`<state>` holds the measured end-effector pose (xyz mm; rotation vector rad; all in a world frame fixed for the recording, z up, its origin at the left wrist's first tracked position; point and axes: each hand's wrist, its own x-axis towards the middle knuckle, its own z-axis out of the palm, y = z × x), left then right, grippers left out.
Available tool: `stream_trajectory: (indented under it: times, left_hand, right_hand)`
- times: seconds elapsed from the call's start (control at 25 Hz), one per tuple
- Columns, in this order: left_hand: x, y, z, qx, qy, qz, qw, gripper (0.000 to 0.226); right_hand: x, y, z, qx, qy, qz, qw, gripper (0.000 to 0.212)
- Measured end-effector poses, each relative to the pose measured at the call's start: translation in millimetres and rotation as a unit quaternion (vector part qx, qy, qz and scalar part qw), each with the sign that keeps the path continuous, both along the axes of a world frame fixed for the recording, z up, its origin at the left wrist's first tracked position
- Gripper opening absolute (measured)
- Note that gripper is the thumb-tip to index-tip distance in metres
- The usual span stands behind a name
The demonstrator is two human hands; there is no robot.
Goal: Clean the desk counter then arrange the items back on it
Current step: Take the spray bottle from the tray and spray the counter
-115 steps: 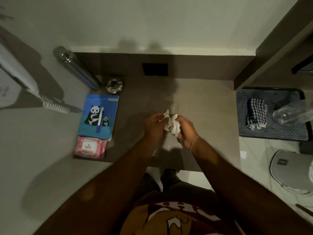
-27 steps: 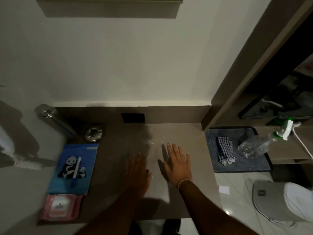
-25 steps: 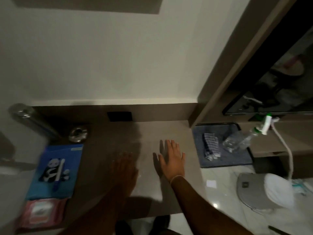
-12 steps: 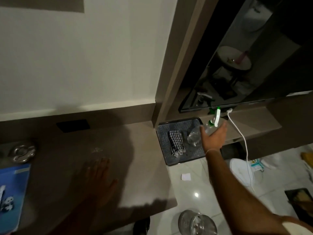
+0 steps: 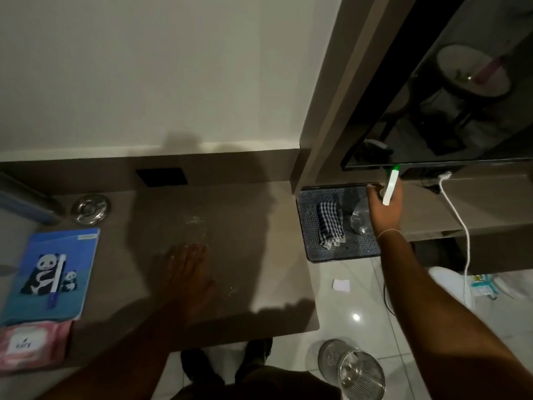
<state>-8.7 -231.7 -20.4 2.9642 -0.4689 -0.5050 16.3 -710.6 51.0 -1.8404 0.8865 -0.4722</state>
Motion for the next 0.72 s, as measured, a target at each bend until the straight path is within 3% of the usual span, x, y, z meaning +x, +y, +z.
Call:
stream_trajectory:
  times: [0.16, 0.28, 0.4, 0.56, 0.64, 0.72]
  left_hand:
    - [-9, 1, 0, 0.006, 0.036, 0.026, 0.999, 0.087]
    - [-12, -1, 6, 0.014, 0.041, 0.024, 0.999, 0.085]
    - [-8, 9, 11, 0.01, 0.014, 0.028, 0.999, 0.078]
    - [-9, 36, 13, -0.01, 0.023, 0.076, 0.997, 0.078]
    - [-9, 43, 12, -0.065, 0.052, 0.165, 0.983, 0.08]
    - [-5, 44, 12, -0.135, 0.065, 0.255, 0.955, 0.079]
  right_hand:
    - [-8, -4, -6, -0.056, 0.003, -0.023, 0.998, 0.056]
    - [-16, -7, 3, -0.043, -0.062, -0.08, 0.994, 0.045]
    - [-37, -2, 27, -0.023, -0.085, -0.087, 0.992, 0.054]
    - [-80, 26, 67, -0.013, -0.118, 0.065, 0.991, 0.052]
    - [-97, 64, 82, 0.061, -0.08, 0.16, 0.982, 0.044]
    - [-105, 113, 82, 0.082, -0.014, 0.24, 0.967, 0.022]
